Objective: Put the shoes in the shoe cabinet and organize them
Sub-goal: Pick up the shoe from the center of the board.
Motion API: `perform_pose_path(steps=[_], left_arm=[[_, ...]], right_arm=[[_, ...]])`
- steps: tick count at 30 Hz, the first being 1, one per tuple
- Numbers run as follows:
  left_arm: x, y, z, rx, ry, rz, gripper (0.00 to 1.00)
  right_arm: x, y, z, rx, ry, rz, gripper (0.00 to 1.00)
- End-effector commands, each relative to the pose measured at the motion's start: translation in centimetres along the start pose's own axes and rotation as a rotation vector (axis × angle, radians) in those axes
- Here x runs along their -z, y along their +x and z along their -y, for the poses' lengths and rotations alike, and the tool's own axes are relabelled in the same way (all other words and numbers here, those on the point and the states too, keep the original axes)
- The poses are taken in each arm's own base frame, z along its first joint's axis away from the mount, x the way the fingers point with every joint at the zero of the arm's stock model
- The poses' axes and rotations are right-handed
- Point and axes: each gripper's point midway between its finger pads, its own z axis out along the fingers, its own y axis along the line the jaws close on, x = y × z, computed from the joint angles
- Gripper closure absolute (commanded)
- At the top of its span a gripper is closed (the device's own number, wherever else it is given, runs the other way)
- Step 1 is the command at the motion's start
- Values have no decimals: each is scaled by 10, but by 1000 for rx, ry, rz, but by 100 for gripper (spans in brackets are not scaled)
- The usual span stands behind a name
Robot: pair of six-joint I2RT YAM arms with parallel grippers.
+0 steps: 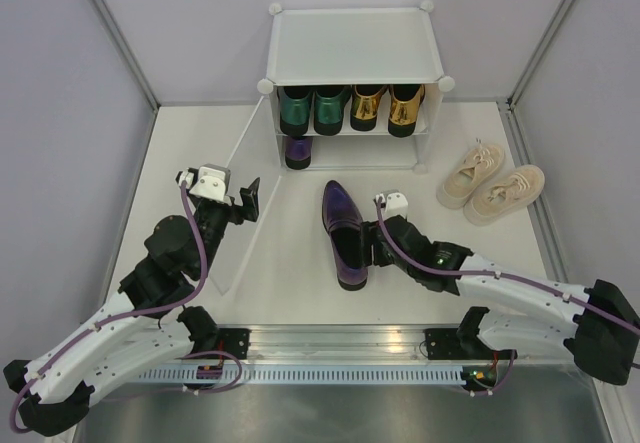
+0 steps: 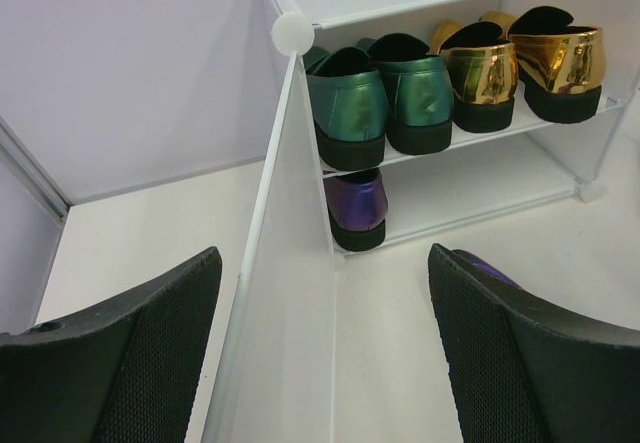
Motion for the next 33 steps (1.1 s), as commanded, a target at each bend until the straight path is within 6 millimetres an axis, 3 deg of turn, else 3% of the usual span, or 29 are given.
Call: perform_pose_path(steps=[1,6,9,18,27,33], left_arm=[[1,-12,-6,24,-26,24,13],[1,-13,-6,26,-21,26,13],[2,-13,-6,28,-20,28,13],[2,-13,-5,32,-17,31,13],[2,-14,-5,32,-16,31,13],[2,-14,-5,33,-16,31,13]], right_arm=[[-14,5,-11,-81,-24,-4,31],[-35,18,-13,-91,4,-40,36],[-43,20,-15,-118,9,-38,48],[-43,2,-8,-167,57,7,99],[-23,-34,14,-300,116,159,99],[-24,-64,35,-368,171,256,99]])
